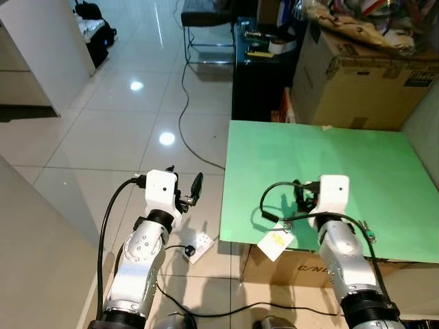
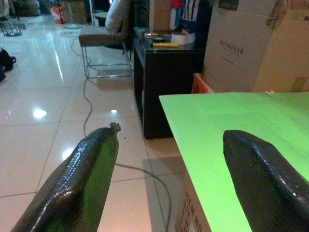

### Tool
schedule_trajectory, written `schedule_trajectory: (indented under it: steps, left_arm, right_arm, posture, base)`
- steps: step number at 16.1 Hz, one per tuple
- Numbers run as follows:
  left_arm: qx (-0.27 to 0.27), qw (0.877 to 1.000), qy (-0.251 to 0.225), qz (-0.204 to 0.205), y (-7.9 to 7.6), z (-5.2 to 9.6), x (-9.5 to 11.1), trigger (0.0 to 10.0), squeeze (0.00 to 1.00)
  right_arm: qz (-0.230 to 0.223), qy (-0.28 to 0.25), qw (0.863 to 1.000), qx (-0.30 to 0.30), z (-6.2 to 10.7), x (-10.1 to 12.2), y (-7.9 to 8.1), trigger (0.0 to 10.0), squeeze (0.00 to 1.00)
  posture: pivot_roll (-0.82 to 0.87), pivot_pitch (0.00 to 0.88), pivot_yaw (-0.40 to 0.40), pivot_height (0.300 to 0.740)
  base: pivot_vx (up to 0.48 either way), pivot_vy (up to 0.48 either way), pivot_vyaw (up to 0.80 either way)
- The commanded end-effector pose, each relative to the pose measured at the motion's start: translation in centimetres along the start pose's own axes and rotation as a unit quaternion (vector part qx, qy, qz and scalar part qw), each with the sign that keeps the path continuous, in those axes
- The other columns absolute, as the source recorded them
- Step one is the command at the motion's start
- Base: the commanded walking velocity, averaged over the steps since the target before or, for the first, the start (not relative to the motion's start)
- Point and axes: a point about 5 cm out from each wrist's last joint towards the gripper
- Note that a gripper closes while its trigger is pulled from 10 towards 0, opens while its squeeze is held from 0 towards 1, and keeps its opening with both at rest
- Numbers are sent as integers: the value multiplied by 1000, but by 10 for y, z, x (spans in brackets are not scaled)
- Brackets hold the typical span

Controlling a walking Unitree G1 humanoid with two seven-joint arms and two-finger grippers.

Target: Hang keys on a hook

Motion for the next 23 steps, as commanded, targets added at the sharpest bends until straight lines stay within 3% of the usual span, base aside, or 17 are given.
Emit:
schedule_trajectory:
  steps: [1,9,15,22,23]
  left_arm:
    - [-6,1000,-3,-1,-1,2,2,10000,0]
    - [-9,1000,-3,3,-4,3,2,10000,0]
    - [-21,1000,-6,-2,-9,1,3,10000,0]
    - [-27,1000,-7,-1,-10,-3,0,10000,0]
    - [-27,1000,-7,-1,-12,-3,0,10000,0]
  right_arm:
    - [2,0,1000,1,-1,0,1,10000,0]
    - [6,3,1000,1,-1,-3,-1,10000,0]
    - [13,-12,1000,-5,2,-1,-4,10000,0]
    - [57,-51,997,1,13,8,-1,10000,0]
    - [77,-78,994,4,15,16,0,10000,0]
  posture:
    - [-197,106,28,740]
    - [-202,109,22,707]
    - [-206,99,24,660]
    - [-225,99,23,597]
    - [-229,104,24,588]
  base:
    - [0,0,494]
    - [0,0,471]
    - [0,0,208]
    - [0,0,0]
    - [0,0,0]
Point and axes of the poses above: a point about 5 cm out from each wrist's last joint towards the gripper, its own z axis pointing back from the gripper into the wrist, its own x axis along the axis of the wrist's last joint, y = z × x, and after that the axes turned 13 degrees about -z, right-handed
